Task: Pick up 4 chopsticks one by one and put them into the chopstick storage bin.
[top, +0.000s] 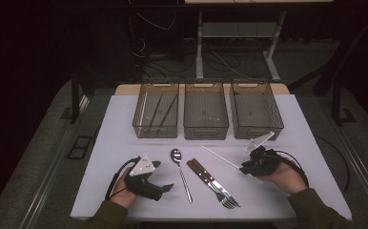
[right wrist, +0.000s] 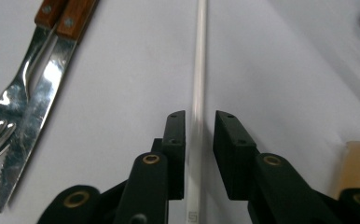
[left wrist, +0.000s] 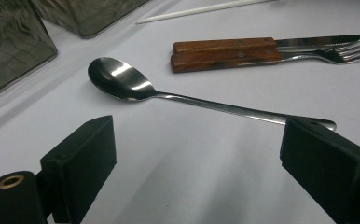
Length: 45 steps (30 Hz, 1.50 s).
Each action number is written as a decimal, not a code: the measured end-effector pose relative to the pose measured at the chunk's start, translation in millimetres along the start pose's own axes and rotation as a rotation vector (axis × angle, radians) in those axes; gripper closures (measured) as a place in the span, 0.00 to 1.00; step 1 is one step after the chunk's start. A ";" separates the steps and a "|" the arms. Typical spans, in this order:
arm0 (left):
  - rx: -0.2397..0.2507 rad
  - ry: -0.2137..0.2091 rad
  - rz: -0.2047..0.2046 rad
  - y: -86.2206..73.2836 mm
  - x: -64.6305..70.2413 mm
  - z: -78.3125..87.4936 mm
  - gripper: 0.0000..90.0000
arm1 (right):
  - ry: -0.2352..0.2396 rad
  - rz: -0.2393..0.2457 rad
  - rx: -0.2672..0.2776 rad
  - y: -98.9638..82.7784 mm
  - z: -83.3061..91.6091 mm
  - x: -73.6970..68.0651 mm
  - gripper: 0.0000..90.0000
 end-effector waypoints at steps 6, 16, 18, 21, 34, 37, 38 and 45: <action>-0.002 0.000 0.000 0.1 0.3 -0.1 0.10 | -0.006 0.017 -0.064 1.3 -5.3 0.0 0.87; -0.001 -0.004 -0.002 0.3 0.8 -0.8 0.10 | -0.006 0.089 -0.215 16.9 -14.2 -0.7 0.88; -0.001 -0.004 -0.002 0.3 0.8 -0.8 0.10 | -0.008 0.097 -0.253 20.9 -16.8 -2.0 0.88; -0.002 -0.006 -0.002 0.2 1.0 -1.1 0.10 | -0.004 0.105 -0.307 26.3 -20.8 -3.6 0.88; -0.004 -0.009 -0.004 0.4 1.4 -1.6 0.10 | -0.014 0.118 -0.399 34.6 -28.2 -1.2 0.94; -0.003 -0.008 -0.005 0.4 1.2 -1.4 0.10 | -0.010 0.109 -0.388 34.0 -27.1 -0.5 0.94; -0.003 -0.009 -0.005 0.4 1.2 -1.3 0.10 | 0.001 0.091 -0.377 33.5 -26.3 -1.1 0.94; -0.003 -0.008 -0.005 0.3 1.1 -1.4 0.10 | 0.028 0.020 -0.260 28.1 -17.5 7.8 0.94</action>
Point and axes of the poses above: each handheld gripper's, and its own axes: z roughly backward along the jaws, y roughly out of its top, x roughly to its right, the point moved 2 cm from there along -z, roughly forward along the jaws, and after that the axes turned 15 degrees about x, right-handed, at the moved point
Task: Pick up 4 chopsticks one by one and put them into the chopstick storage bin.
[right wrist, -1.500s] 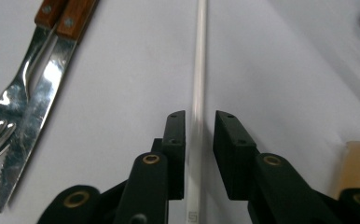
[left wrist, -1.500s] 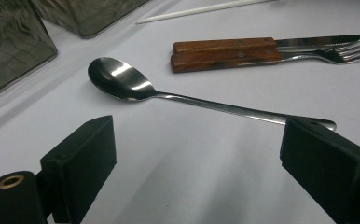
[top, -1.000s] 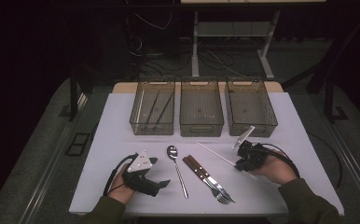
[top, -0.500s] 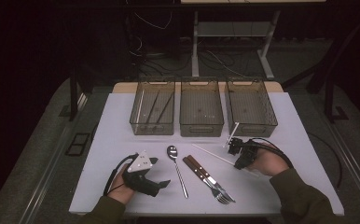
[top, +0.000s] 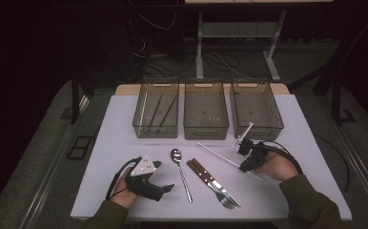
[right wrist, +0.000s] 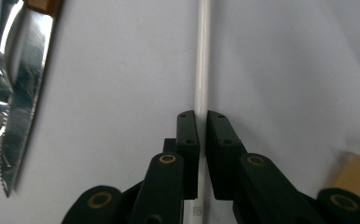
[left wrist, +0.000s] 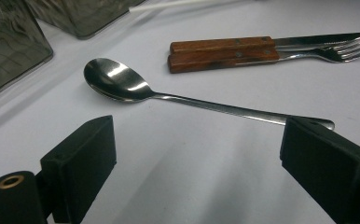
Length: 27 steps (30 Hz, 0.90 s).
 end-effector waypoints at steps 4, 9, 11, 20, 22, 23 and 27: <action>0.000 0.001 0.001 -0.1 0.1 -0.3 0.10 | 0.040 -0.040 0.090 -3.0 7.8 2.9 0.94; -0.002 0.001 0.001 -0.2 -0.1 0.0 0.10 | 0.070 -0.080 0.197 -5.6 15.8 5.4 0.94; -0.002 0.002 0.001 -0.3 -0.1 0.0 0.10 | 0.080 -0.094 0.243 -6.6 19.4 6.5 0.94; -0.003 0.003 0.001 -0.5 -0.3 -0.3 0.10 | 0.097 -0.130 0.441 -4.1 21.2 4.9 0.94; -0.004 0.003 0.000 -0.5 -0.4 -0.3 0.10 | 0.085 -0.130 0.470 -2.0 20.2 4.1 0.94; -0.004 0.003 0.000 -0.5 -0.4 -0.3 0.10 | 0.081 -0.134 0.487 -0.6 19.8 3.8 0.94; -0.004 0.003 0.000 -0.5 -0.3 -0.3 0.10 | 0.073 -0.133 0.551 4.8 19.8 2.8 0.94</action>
Point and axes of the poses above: each handheld gripper's, and its own axes: z roughly backward along the jaws, y roughly out of its top, x roughly to its right, the point moved 2 cm from there along -z, roughly forward along the jaws, and after that the axes turned 15 degrees about x, right-handed, at the moved point
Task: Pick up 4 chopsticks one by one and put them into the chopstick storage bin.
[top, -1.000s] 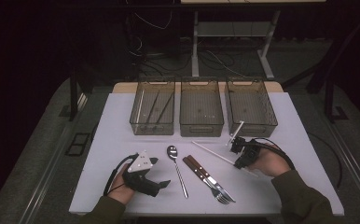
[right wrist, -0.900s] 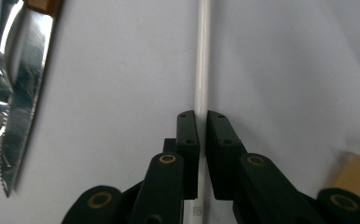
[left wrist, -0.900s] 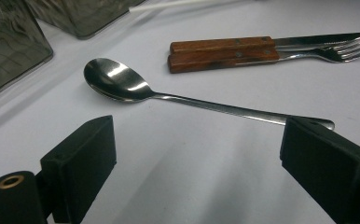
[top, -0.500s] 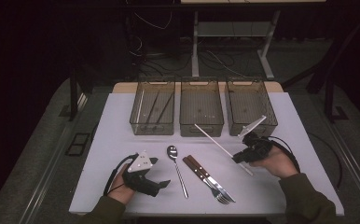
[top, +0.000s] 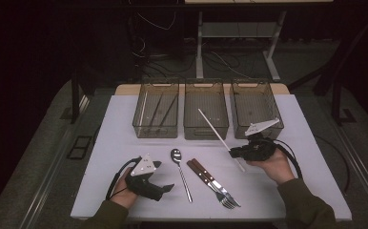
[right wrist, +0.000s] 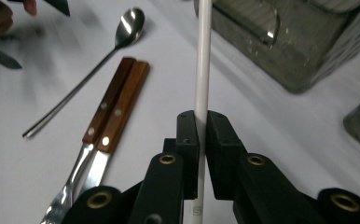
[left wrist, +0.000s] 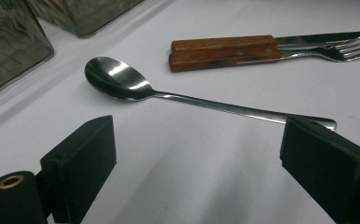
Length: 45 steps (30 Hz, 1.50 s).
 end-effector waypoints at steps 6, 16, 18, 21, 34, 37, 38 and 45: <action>0.000 0.001 0.000 0.0 0.0 -0.1 0.10 | -0.006 -0.008 0.071 9.9 -3.9 -0.6 0.94; -0.002 -0.004 -0.007 0.6 -0.6 0.6 0.10 | -0.008 -0.010 0.136 31.5 -20.2 -6.4 0.94; -0.002 -0.004 -0.007 0.5 -0.5 0.5 0.10 | -0.012 -0.008 0.143 37.0 -24.8 -7.1 0.94; -0.001 -0.005 -0.007 0.6 -0.5 0.7 0.10 | -0.016 -0.007 0.160 47.1 -31.9 -8.7 0.94; 0.008 -0.007 0.000 1.3 -0.4 0.9 0.10 | -0.048 -0.003 0.233 93.8 -64.9 -12.5 0.94; 0.009 -0.008 0.000 1.4 -0.4 0.7 0.10 | -0.052 -0.009 0.250 103.7 -74.1 -13.9 0.94; 0.009 -0.008 0.001 1.4 -0.3 0.6 0.10 | -0.051 -0.013 0.258 107.5 -78.4 -14.8 0.94; 0.015 -0.010 -0.006 1.9 -1.3 0.5 0.10 | -0.056 -0.012 0.284 130.2 -107.2 -20.5 0.94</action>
Point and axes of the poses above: each handheld gripper's, and its own axes: z roughly backward along the jaws, y roughly out of its top, x roughly to its right, the point moved 2 cm from there along -z, roughly forward along the jaws, and after that the axes turned 15 degrees about x, right-handed, at the moved point
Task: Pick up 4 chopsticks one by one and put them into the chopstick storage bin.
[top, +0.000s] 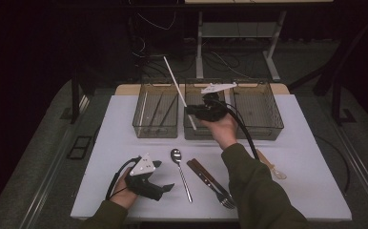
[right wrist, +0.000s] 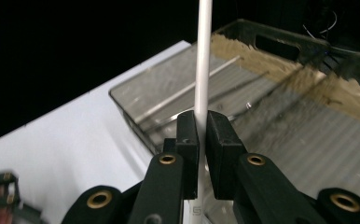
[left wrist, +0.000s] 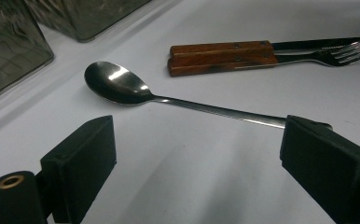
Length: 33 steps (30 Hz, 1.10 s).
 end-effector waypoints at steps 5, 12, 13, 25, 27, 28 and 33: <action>-0.002 -0.005 -0.002 0.5 0.0 0.4 0.10 | -0.010 0.000 0.014 8.6 -25.1 -5.9 0.94; 0.005 -0.007 -0.002 0.9 0.2 0.3 0.10 | -0.032 -0.018 0.008 7.5 -53.2 -8.8 0.94; 0.005 -0.008 -0.002 1.0 0.2 0.4 0.10 | -0.030 -0.024 0.011 6.9 -56.3 -9.3 0.94; 0.004 -0.012 -0.006 1.5 -0.1 0.6 0.10 | -0.071 -0.046 -0.040 -12.3 -84.0 -5.5 0.94; 0.004 -0.013 -0.007 1.6 0.1 0.5 0.10 | -0.078 -0.046 -0.056 -16.4 -87.2 -5.4 0.94; 0.004 -0.014 -0.007 1.6 0.2 0.5 0.10 | -0.082 -0.044 -0.061 -18.2 -88.7 -5.6 0.94; 0.005 -0.015 -0.001 1.6 0.5 0.3 0.10 | -0.110 -0.037 -0.107 -25.2 -95.0 -8.1 0.94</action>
Point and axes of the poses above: each handheld gripper's, and its own axes: z roughly backward along the jaws, y roughly out of its top, x roughly to its right, the point moved 2 cm from there along -z, roughly forward along the jaws, and after that the axes turned 15 degrees about x, right-handed, at the moved point
